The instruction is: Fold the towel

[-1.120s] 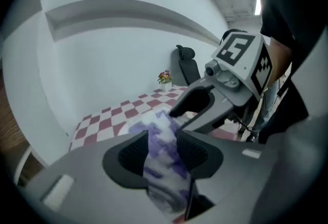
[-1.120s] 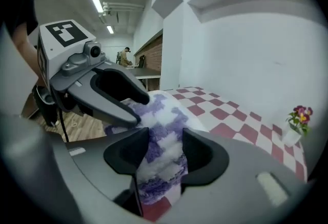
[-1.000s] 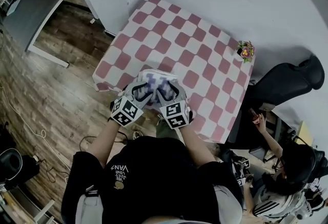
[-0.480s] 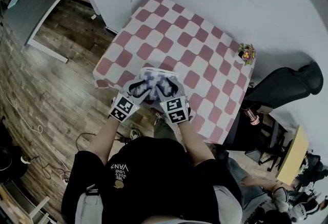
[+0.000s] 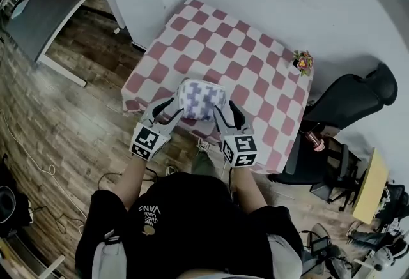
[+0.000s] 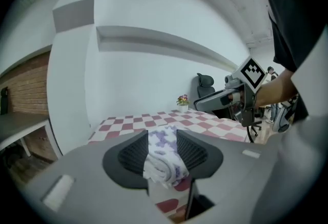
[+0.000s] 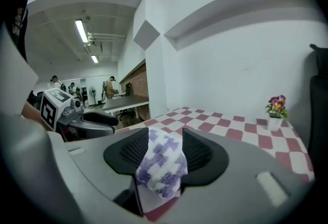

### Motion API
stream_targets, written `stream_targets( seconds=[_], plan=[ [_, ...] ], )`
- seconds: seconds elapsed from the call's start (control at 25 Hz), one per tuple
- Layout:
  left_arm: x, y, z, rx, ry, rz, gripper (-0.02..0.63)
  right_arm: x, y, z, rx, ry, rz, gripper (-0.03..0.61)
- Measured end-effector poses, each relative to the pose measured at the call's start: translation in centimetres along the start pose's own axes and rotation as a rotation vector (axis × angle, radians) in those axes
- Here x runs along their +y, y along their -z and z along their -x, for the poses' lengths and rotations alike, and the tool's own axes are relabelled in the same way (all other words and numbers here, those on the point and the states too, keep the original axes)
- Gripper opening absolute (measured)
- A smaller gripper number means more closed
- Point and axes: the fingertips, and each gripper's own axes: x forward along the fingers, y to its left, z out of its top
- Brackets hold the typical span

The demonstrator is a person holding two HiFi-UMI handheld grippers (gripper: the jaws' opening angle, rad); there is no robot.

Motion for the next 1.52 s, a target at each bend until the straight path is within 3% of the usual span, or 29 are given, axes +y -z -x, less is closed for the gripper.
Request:
stream_targets(
  seconds=[0.16, 0.36, 0.44, 0.6, 0.84, 1.52],
  plan=[
    [0.4, -1.6, 3.2, -0.061, -0.063, 0.012, 0.146, 0.9, -1.5, 3.1, -0.078, 0.035, -0.02, 0.189],
    [-1.3, -3.3, 6.6, -0.104, -0.079, 0.003, 0.14, 3.0, -1.7, 6.7, -0.118, 0.085, -0.038, 0.031],
    [-2.1, -4.1, 7.7, -0.122, -0.07, -0.009, 0.114, 3.8, -1.9, 7.7, -0.131, 0.097, -0.034, 0.007],
    [-3.5, -4.6, 9.8, -0.141, -0.065, -0.022, 0.046, 5.1, -2.4, 9.3, -0.15, 0.118, -0.022, 0.006],
    [-4.4, -4.0, 12.3, -0.134, -0.08, -0.016, 0.003, 7.1, -2.3, 10.8, -0.14, 0.106, -0.038, 0.005],
    [-5.0, -1.3, 15.6, -0.078, -0.103, -0.022, 0.002, 10.4, 1.6, 11.2, -0.011, 0.084, 0.005, 0.005]
  ],
)
